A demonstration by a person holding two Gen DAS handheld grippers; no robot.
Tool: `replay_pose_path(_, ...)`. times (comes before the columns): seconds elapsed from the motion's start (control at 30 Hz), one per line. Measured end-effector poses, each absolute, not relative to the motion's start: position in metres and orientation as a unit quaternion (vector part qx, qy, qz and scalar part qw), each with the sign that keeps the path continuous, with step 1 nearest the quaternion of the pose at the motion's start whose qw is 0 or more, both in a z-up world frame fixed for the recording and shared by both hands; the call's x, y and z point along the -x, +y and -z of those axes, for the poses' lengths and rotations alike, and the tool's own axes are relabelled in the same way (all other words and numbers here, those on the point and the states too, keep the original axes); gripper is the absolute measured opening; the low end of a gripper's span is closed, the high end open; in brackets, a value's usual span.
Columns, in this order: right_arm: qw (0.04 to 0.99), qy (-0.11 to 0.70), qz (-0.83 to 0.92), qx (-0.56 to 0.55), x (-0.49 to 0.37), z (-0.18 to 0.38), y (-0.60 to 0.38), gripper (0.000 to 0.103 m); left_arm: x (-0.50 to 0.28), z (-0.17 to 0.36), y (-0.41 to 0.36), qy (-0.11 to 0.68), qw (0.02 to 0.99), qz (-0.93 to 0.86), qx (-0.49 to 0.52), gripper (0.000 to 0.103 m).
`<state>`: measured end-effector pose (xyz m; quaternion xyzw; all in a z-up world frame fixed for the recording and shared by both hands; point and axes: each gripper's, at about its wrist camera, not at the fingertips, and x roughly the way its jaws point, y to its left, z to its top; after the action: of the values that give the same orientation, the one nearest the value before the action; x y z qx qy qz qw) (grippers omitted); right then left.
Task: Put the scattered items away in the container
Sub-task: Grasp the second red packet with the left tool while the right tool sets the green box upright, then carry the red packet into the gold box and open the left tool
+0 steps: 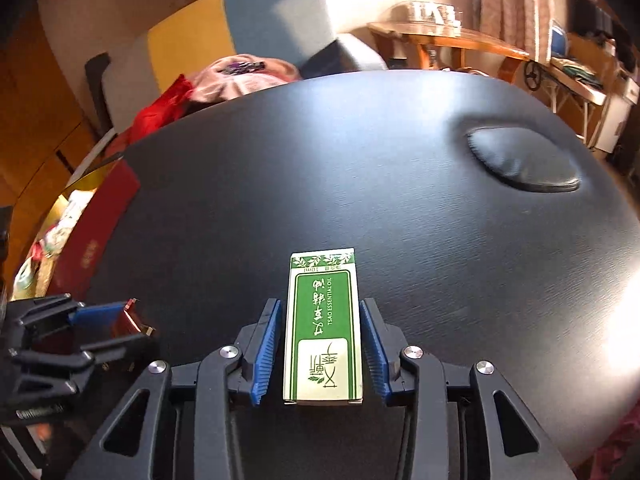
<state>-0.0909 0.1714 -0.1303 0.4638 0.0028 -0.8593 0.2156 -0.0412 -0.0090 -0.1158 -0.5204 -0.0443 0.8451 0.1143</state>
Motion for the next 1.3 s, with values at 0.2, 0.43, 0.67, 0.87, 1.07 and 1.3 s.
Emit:
replay_pose_path(0.2, 0.240, -0.025, 0.850, -0.467, 0.061, 0.127, 0.143, 0.048, 0.005, 0.107, -0.034, -0.091, 0.127, -0.847, 0.508, 0.059)
replay_pose_path(0.43, 0.222, -0.064, 0.860, -0.454, 0.032, 0.124, 0.151, 0.058, -0.021, 0.095, -0.036, -0.103, 0.138, -0.851, 0.495, 0.061)
replay_pose_path(0.67, 0.216, -0.088, 0.857, -0.459, 0.022, 0.130, 0.163, 0.064, -0.010, 0.105, -0.035, -0.104, 0.117, -0.844, 0.512, 0.061)
replay_pose_path(0.87, 0.229, -0.101, 0.856, -0.453, 0.022, 0.132, 0.162, 0.074, 0.001, 0.113, -0.022, -0.073, 0.114, -0.851, 0.507, 0.053)
replay_pose_path(1.07, 0.242, -0.138, 0.853, -0.441, 0.022, 0.135, 0.169, 0.077, 0.020, 0.111, -0.022, -0.069, 0.137, -0.845, 0.512, 0.049)
replay_pose_path(1.3, 0.257, -0.179, 0.846, -0.431, 0.023, 0.138, 0.180, 0.078, 0.024, 0.110, -0.039, -0.130, 0.122, -0.823, 0.539, 0.053)
